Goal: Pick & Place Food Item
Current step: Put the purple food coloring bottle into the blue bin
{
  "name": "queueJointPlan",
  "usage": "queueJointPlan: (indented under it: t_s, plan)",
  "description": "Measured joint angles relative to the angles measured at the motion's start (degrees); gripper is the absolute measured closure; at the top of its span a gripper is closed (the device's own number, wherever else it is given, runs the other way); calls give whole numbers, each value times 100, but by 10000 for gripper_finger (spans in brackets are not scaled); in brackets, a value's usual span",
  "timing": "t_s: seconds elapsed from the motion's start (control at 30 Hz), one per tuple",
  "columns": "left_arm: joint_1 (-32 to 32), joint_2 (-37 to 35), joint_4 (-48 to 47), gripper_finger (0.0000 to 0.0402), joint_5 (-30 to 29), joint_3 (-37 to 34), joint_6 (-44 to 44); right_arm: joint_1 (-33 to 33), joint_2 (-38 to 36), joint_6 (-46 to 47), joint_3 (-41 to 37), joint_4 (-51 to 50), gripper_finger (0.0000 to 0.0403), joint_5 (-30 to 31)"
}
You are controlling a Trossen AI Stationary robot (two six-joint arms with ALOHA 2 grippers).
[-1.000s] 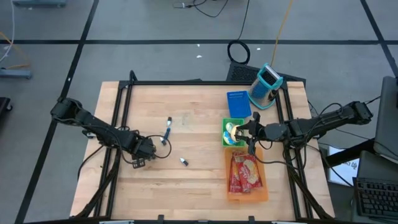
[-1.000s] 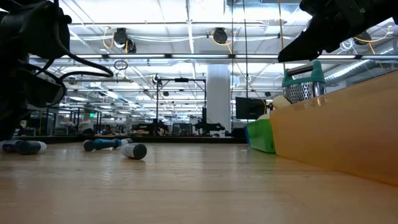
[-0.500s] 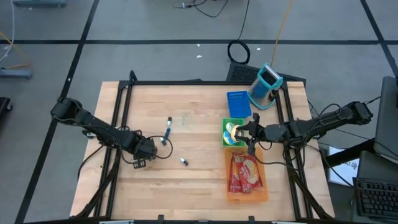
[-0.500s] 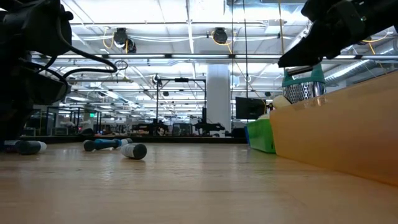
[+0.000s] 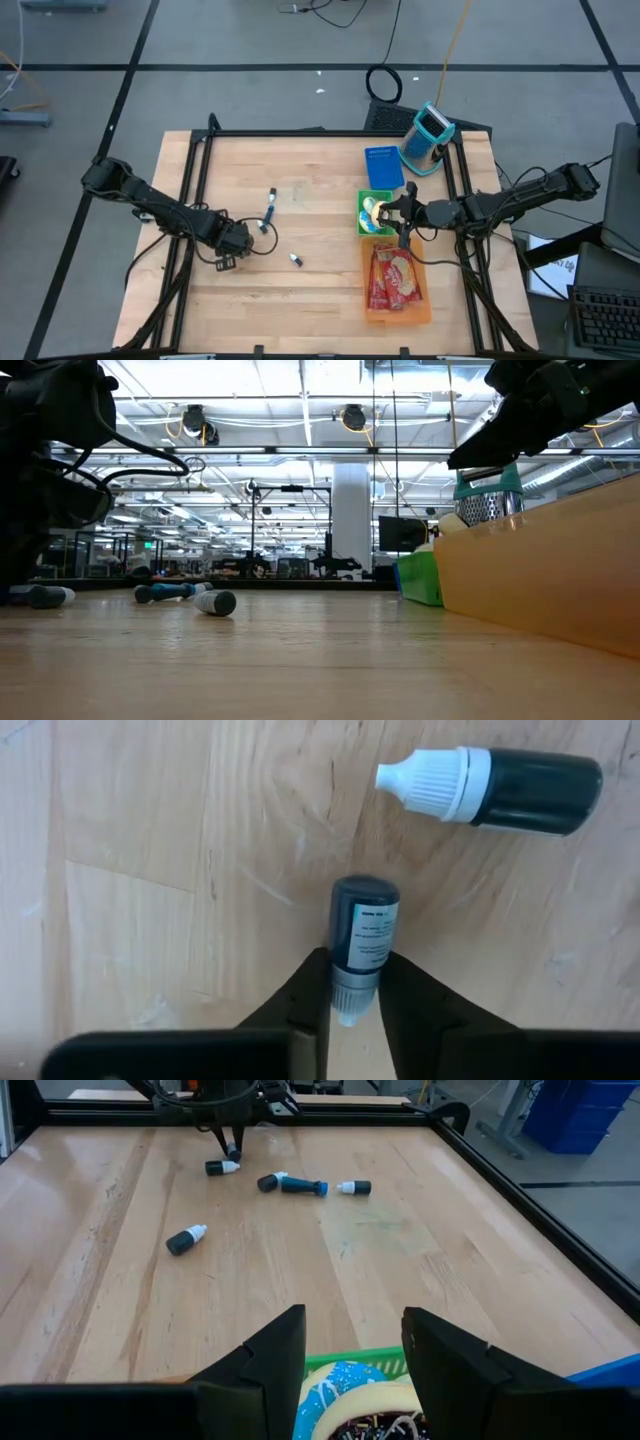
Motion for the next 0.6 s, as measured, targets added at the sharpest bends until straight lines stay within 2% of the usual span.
queueJointPlan:
  t_s: [0.07, 0.23, 0.4, 0.53, 0.6]
  plan:
    - [-2, 0, -31, 347, 0, 0, -89, 0, 0, 2, 0, 0, 248, 0]
    - [0, 17, -208, 339, -13, 159, -293, 0, 0, 0, -2, 26, 248, 2]
    - [4, 15, -326, 318, -484, 849, -84, 0, 0, -24, -4, 337, 248, 2]
    - [12, 13, -244, 337, -888, 1500, 362, 0, -2, -29, -4, 572, 248, 2]
    - [22, 19, 89, 348, -1045, 1803, 600, 0, 2, -28, -4, 669, 248, -2]
